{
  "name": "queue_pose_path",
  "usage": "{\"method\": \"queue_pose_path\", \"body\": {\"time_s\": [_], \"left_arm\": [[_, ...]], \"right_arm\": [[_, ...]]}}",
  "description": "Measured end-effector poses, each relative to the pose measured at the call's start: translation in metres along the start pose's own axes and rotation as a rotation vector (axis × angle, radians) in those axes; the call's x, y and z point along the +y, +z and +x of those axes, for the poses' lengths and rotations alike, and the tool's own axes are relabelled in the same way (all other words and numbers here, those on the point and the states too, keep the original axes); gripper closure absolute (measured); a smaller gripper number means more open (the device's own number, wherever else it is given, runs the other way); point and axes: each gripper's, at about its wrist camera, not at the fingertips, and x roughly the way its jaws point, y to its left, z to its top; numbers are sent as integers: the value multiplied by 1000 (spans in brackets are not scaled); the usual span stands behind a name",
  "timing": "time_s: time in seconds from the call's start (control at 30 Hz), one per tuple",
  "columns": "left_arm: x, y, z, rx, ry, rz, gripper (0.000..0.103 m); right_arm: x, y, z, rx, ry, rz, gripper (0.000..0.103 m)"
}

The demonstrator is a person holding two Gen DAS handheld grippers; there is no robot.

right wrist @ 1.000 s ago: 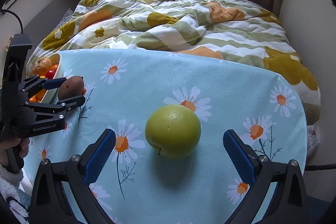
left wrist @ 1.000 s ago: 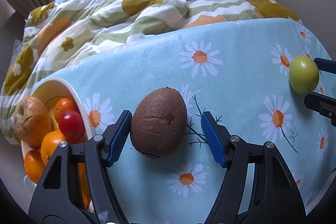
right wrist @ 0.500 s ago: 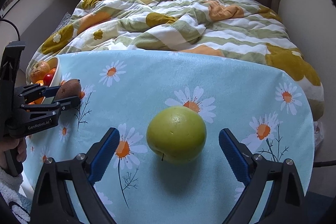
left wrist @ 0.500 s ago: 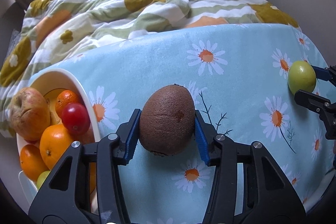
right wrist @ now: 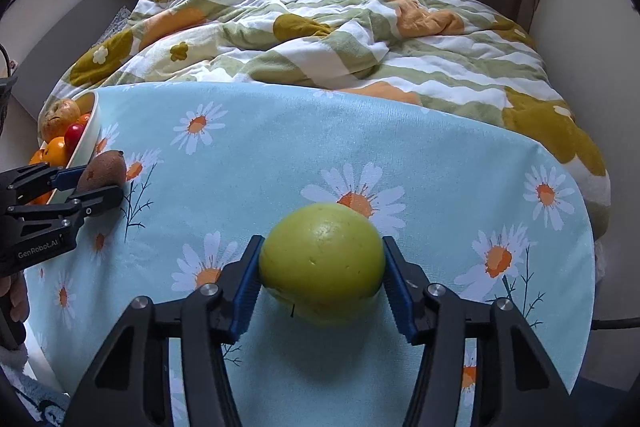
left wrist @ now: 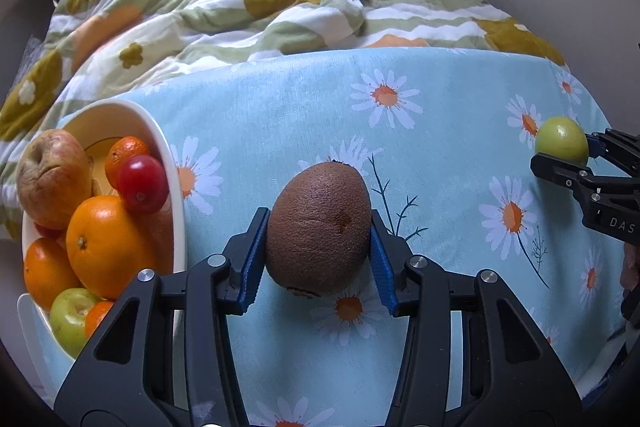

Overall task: Organize fruits
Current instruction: 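Carry the kiwi onto the plate and open the left gripper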

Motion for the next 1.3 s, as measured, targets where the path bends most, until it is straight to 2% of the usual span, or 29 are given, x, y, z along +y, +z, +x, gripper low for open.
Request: {"method": "queue_pose_path", "body": {"time_s": [0.3, 0.6, 0.93, 1.3], "left_arm": [[-4, -10, -18, -31, -30, -28, 51], [4, -16, -70, -108, -57, -64, 51], [50, -26, -125, -178, -34, -84, 51], [126, -39, -143, -194, -25, -47, 51]], "right_arm": [[6, -3, -15, -7, 27, -17, 51], [34, 3, -50, -47, 52, -66, 51], [91, 17, -83, -109, 86, -103, 51], [171, 26, -89, -136, 115, -79, 51]]}}
